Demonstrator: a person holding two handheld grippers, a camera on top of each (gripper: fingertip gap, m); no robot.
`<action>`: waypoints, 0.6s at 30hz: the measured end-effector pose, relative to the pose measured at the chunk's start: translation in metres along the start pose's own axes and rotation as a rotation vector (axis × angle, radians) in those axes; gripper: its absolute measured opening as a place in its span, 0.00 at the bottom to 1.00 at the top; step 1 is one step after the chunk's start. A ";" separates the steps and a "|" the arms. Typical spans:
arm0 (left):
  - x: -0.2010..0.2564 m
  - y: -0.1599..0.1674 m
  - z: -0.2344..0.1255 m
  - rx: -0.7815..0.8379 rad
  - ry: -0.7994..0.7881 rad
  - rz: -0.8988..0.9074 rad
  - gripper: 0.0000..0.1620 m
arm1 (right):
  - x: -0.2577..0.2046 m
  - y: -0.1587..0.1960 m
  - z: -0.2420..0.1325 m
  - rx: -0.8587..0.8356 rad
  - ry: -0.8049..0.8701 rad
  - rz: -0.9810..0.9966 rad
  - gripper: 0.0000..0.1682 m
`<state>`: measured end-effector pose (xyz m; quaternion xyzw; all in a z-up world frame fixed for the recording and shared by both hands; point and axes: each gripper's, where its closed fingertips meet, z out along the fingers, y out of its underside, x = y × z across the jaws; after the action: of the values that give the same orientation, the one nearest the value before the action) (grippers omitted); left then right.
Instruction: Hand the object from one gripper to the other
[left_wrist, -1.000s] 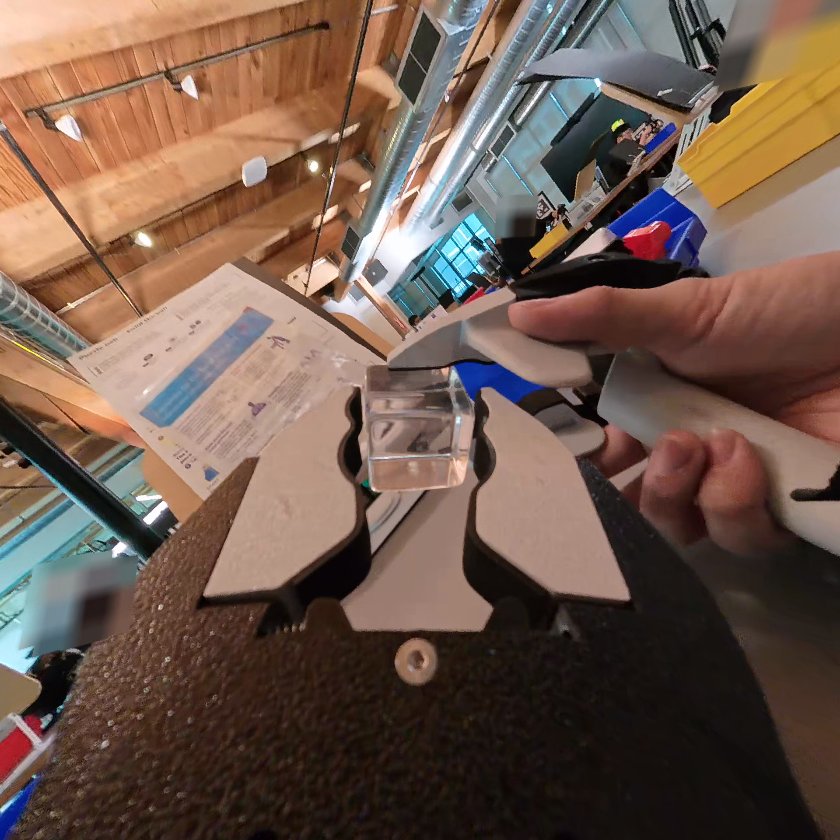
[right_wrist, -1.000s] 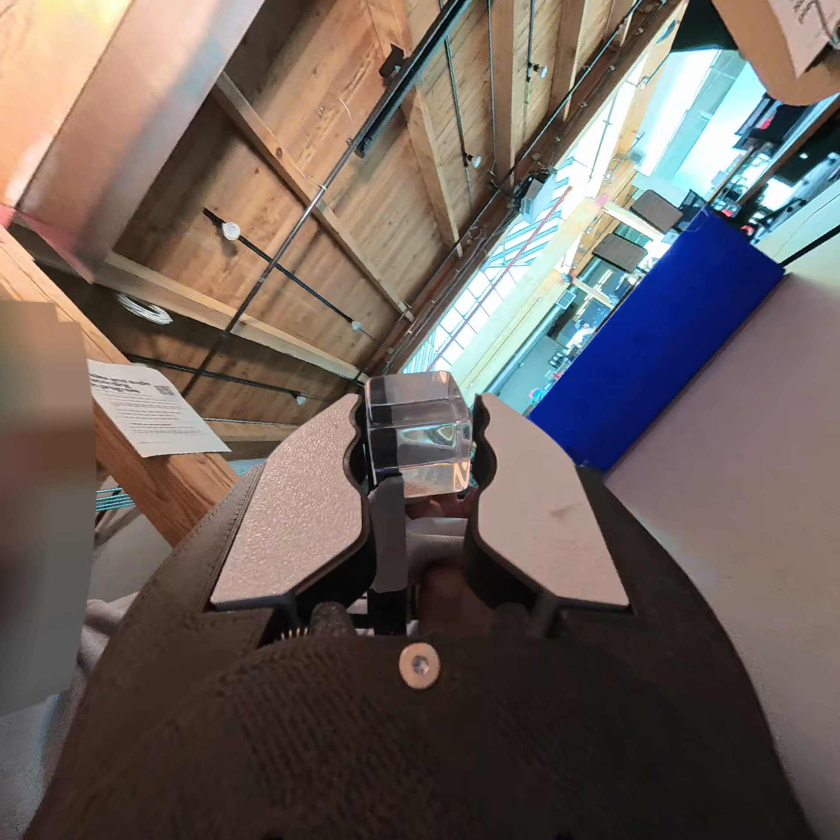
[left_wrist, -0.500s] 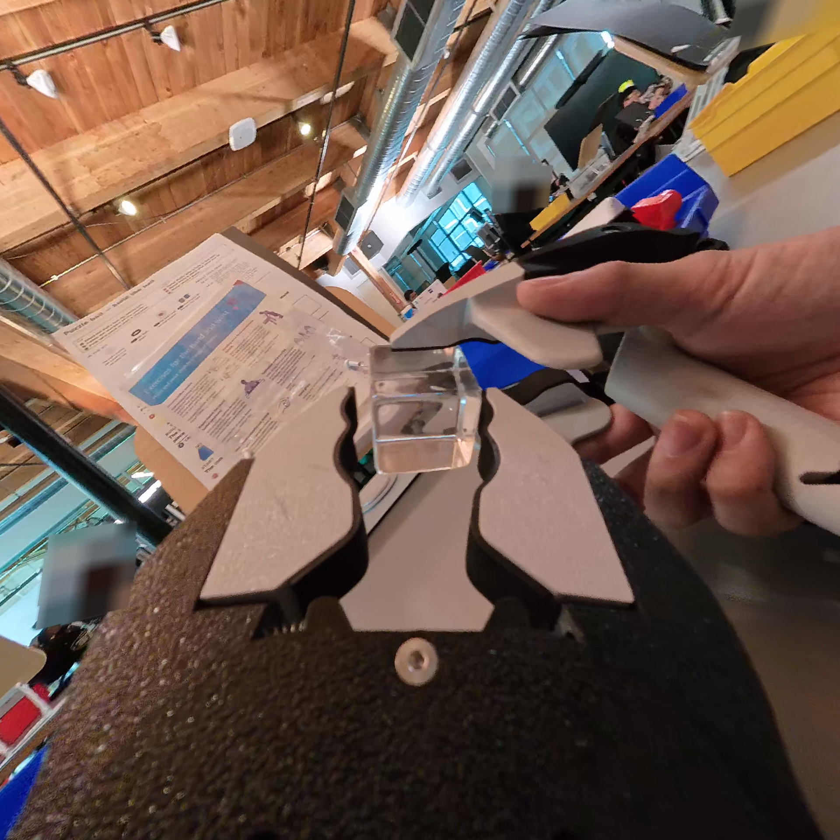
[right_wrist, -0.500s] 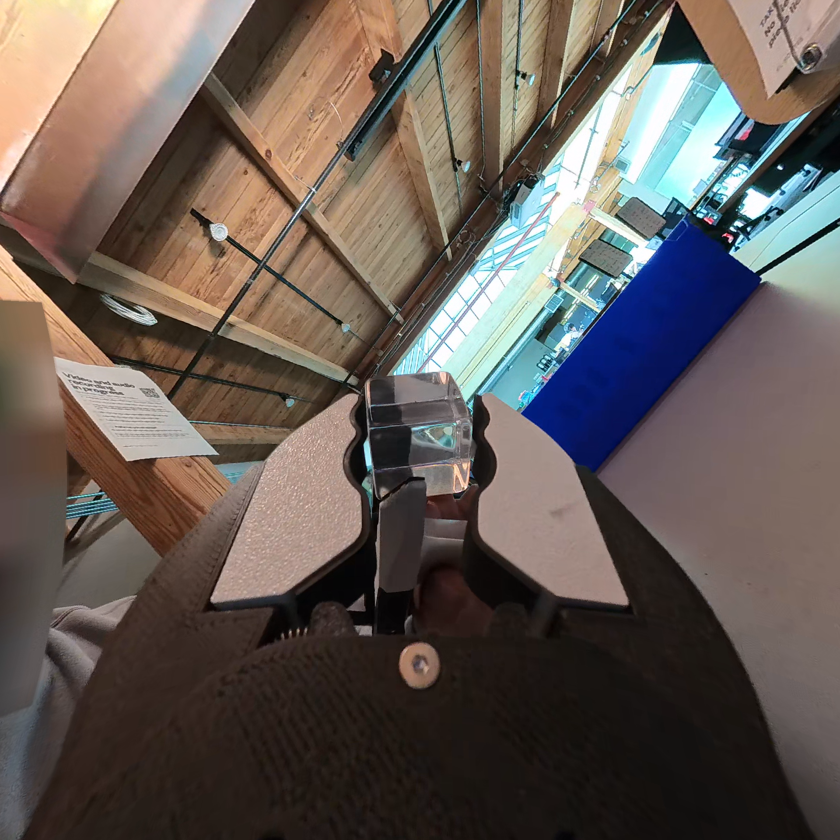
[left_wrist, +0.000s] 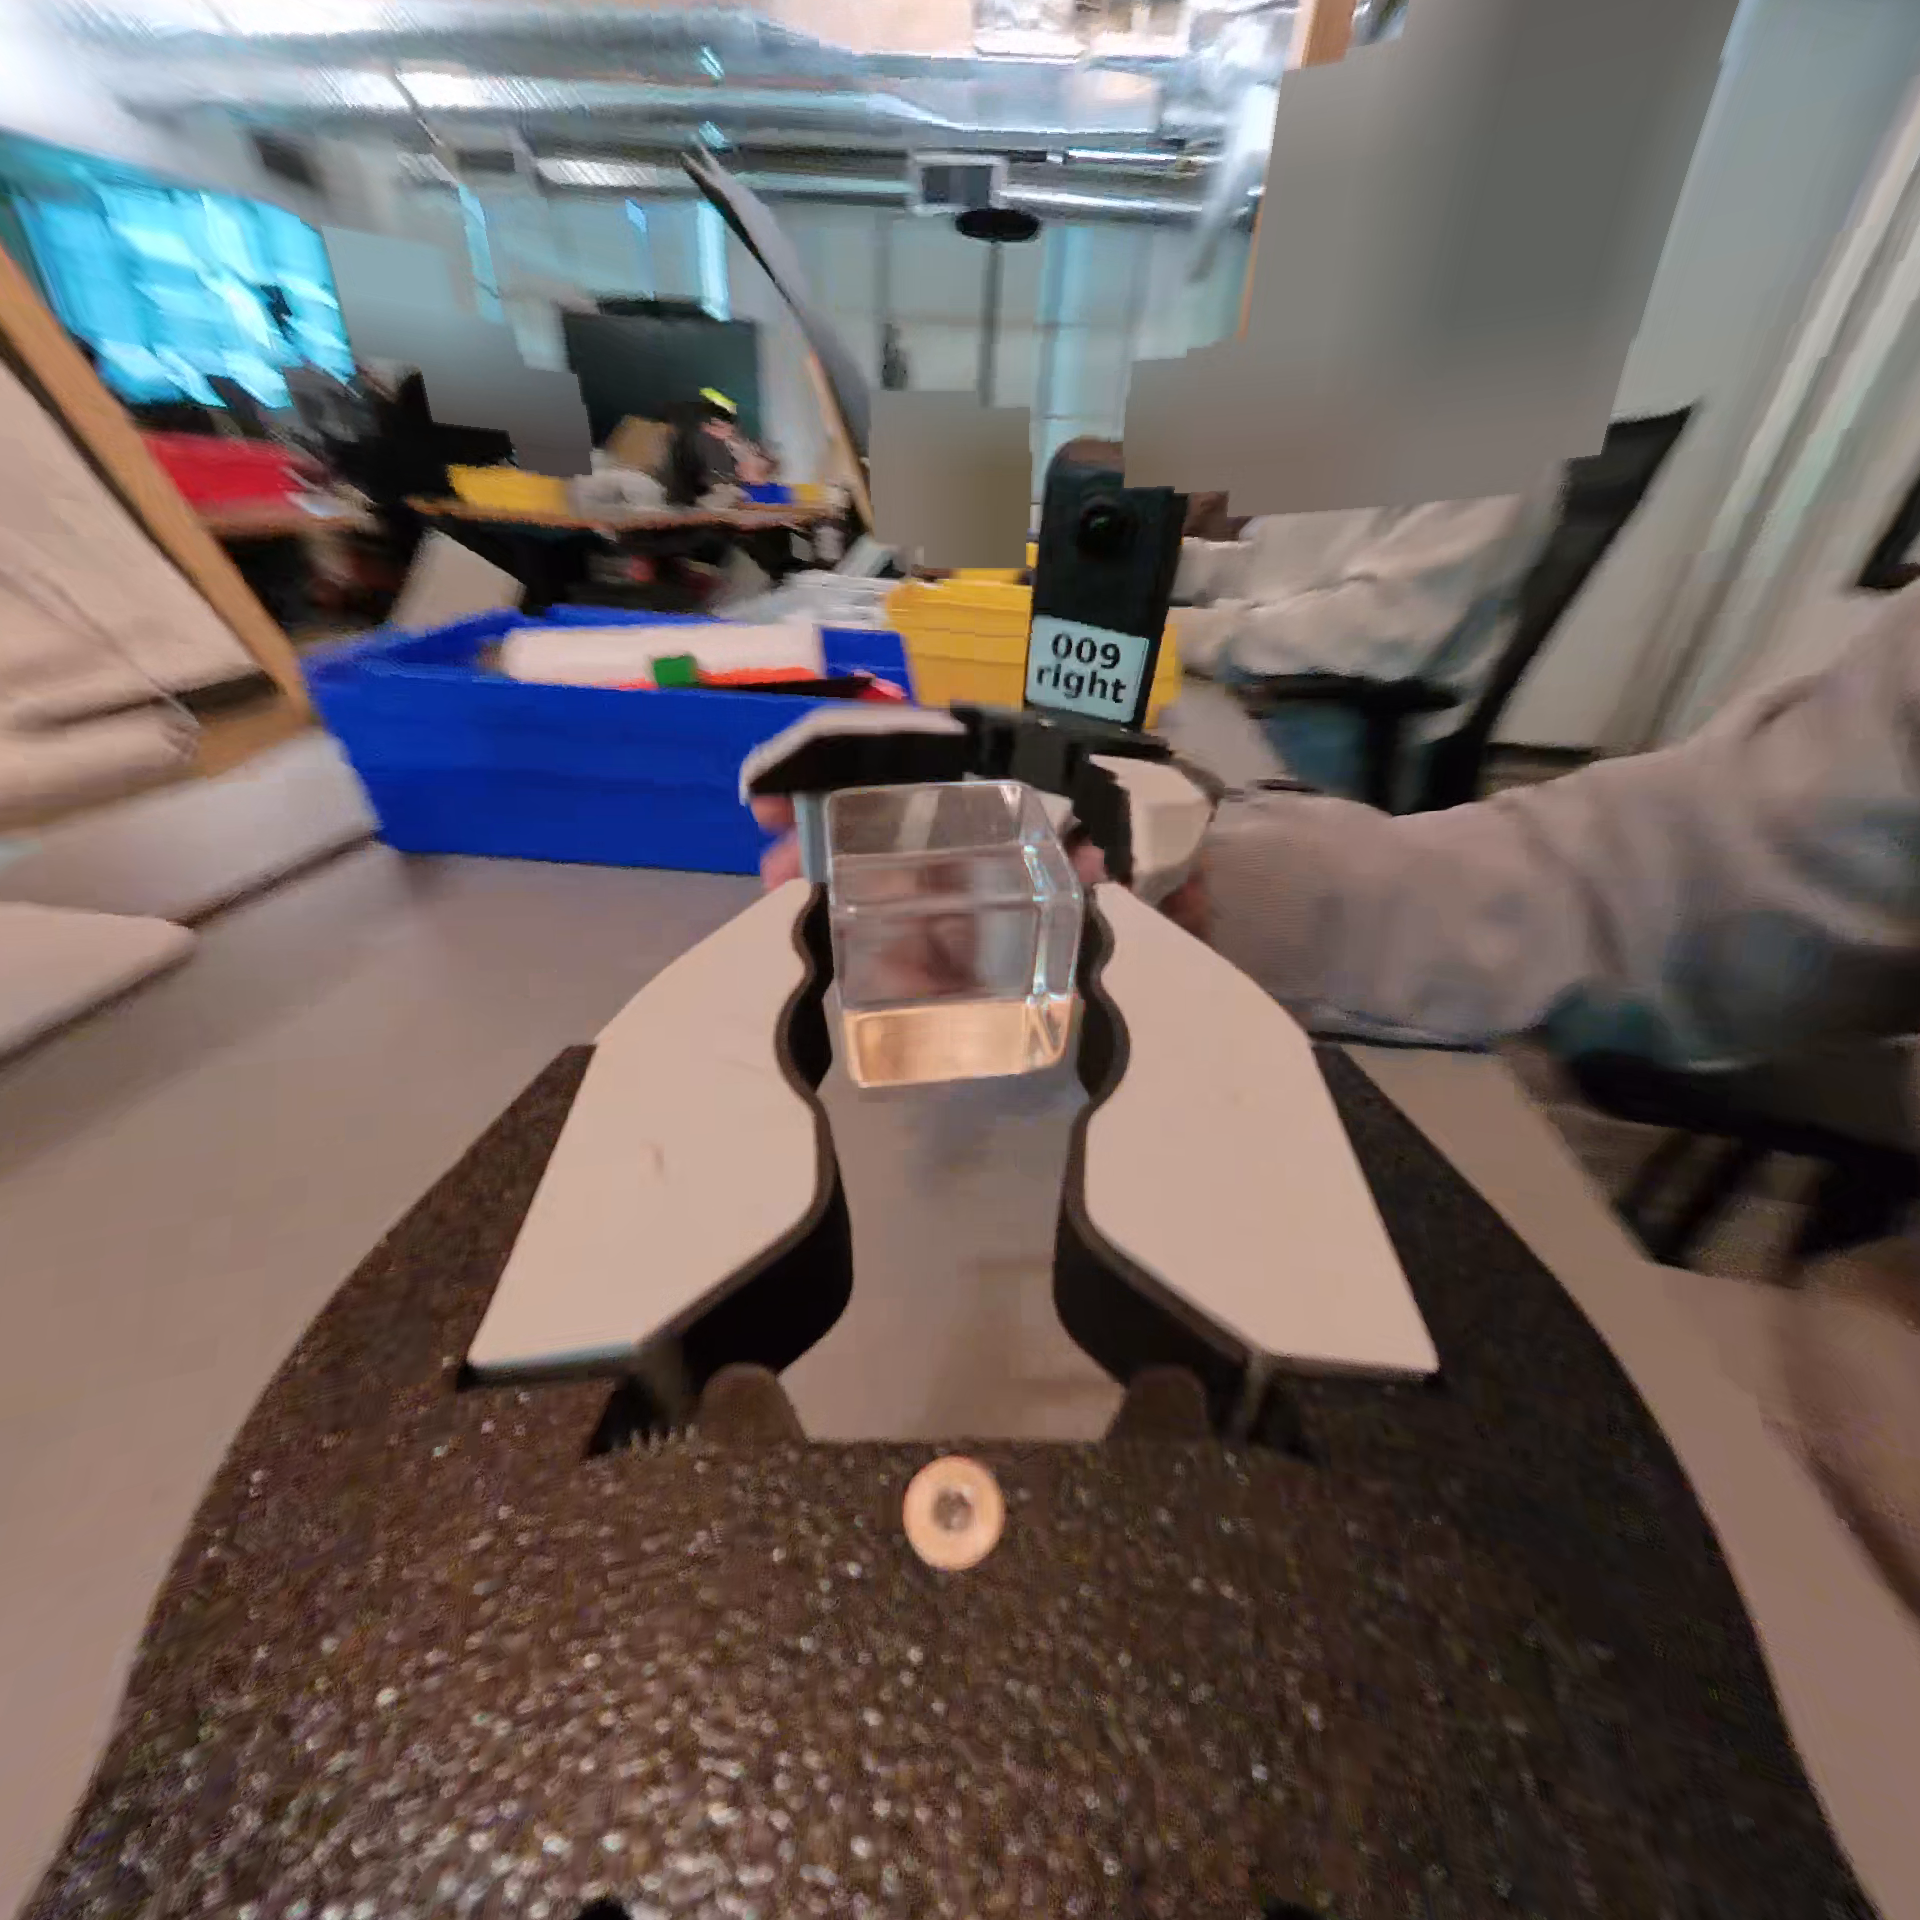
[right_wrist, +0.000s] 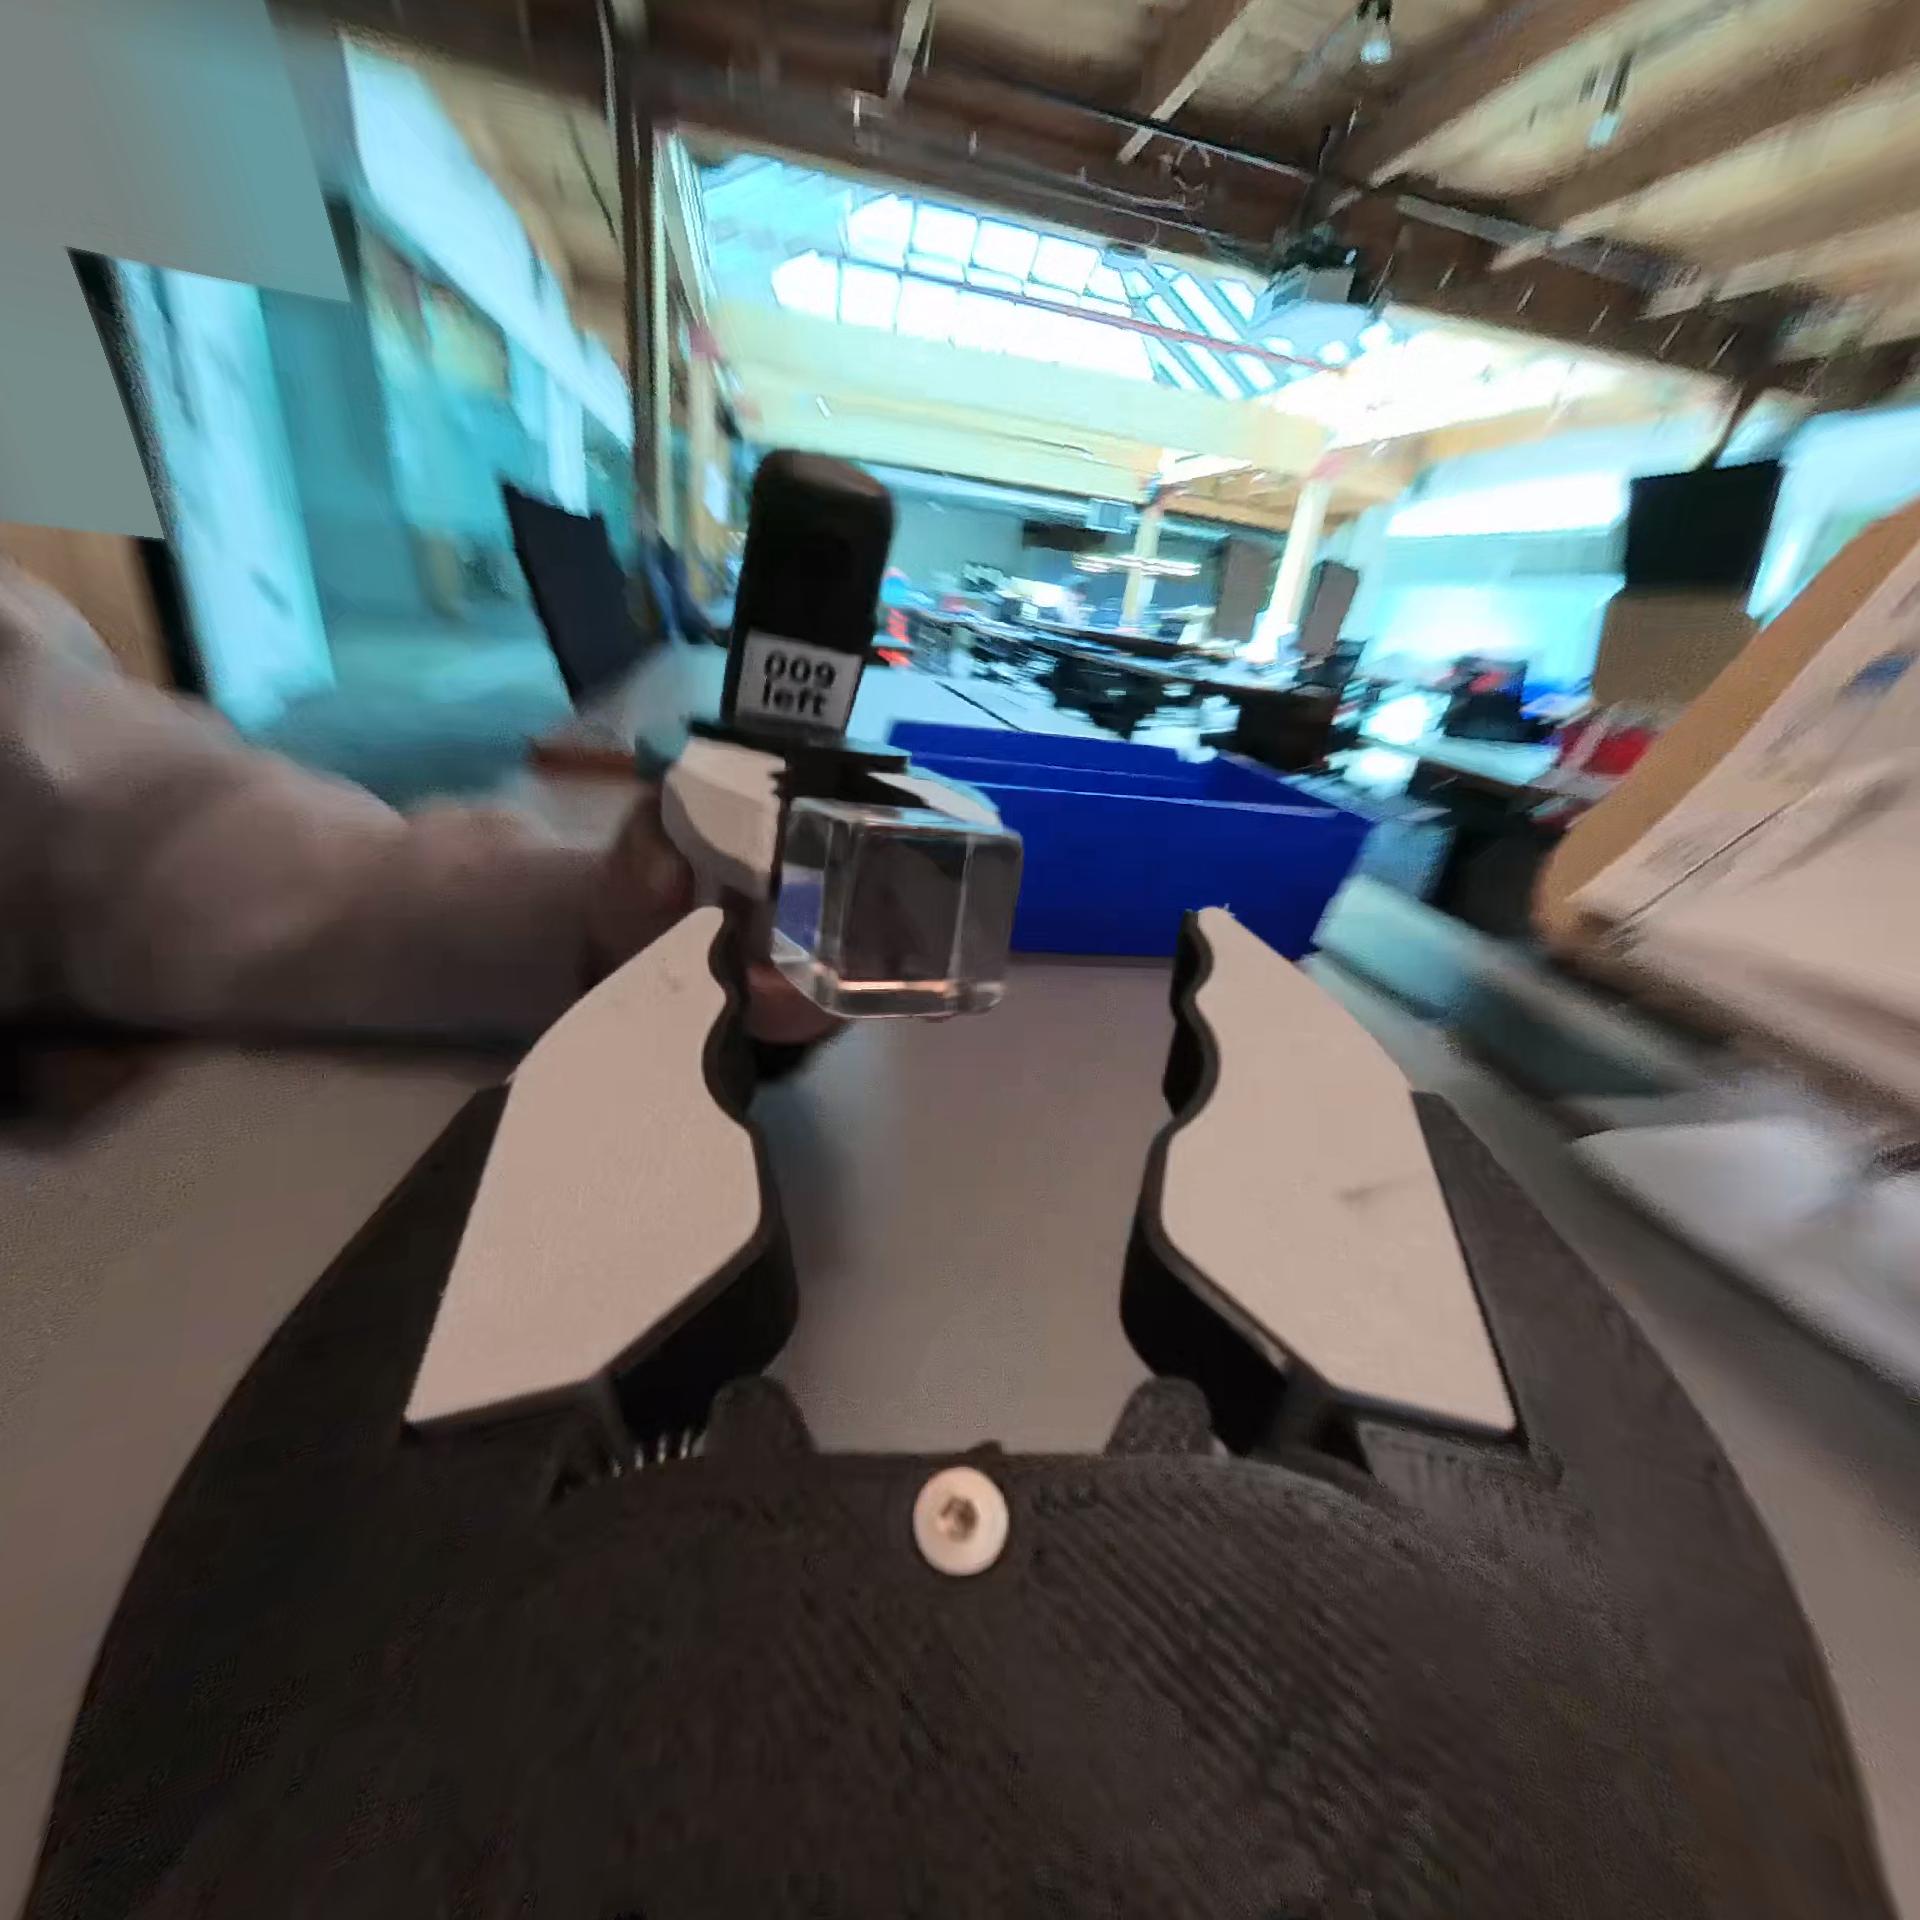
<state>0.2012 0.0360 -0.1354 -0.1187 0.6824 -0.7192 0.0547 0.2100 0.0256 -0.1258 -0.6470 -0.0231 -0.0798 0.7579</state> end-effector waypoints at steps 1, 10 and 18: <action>0.001 0.004 0.000 -0.019 0.047 -0.083 0.27 | 0.000 0.000 -0.002 -0.029 0.030 -0.148 0.48; 0.016 0.033 0.001 -0.172 0.300 -0.527 0.27 | -0.038 0.019 0.004 -0.217 -0.064 -0.795 0.44; 0.022 0.033 0.002 -0.150 0.386 -0.689 0.27 | -0.037 0.043 0.012 -0.329 -0.047 -0.894 0.46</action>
<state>0.1780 0.0263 -0.1657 -0.2072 0.6509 -0.6527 -0.3277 0.1808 0.0470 -0.1709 -0.6868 -0.3034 -0.3860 0.5360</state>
